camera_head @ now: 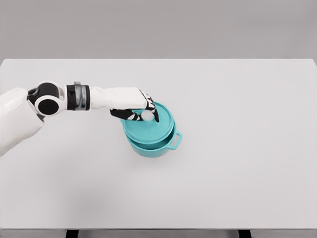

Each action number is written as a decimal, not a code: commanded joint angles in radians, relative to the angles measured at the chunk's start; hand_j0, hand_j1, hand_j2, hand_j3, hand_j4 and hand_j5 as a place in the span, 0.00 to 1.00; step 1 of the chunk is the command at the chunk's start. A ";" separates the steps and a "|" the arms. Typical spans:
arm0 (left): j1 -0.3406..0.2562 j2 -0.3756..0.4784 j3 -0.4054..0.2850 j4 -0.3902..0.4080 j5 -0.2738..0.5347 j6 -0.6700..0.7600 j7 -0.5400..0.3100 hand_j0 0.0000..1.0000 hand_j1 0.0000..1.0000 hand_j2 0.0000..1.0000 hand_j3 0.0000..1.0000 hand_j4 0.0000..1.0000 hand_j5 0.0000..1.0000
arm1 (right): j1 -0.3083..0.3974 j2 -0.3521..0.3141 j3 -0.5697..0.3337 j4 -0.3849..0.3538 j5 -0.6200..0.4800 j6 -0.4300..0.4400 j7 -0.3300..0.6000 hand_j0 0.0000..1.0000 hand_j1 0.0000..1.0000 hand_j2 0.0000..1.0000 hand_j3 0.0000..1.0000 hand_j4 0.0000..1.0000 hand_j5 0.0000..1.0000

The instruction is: Cover the pot with left arm

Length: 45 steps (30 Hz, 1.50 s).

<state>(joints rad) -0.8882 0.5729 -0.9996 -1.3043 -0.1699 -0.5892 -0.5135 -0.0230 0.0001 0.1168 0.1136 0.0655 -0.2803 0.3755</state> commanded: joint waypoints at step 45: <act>0.043 0.070 -0.010 -0.072 -0.023 -0.022 -0.022 0.67 0.67 0.67 0.67 0.67 0.67 | 0.000 0.000 0.000 0.000 0.001 0.000 0.000 1.00 1.00 1.00 1.00 1.00 1.00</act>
<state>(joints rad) -0.8452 0.6373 -1.0076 -1.3773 -0.1784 -0.6060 -0.5283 -0.0215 0.0001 0.1168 0.1136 0.0656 -0.2803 0.3755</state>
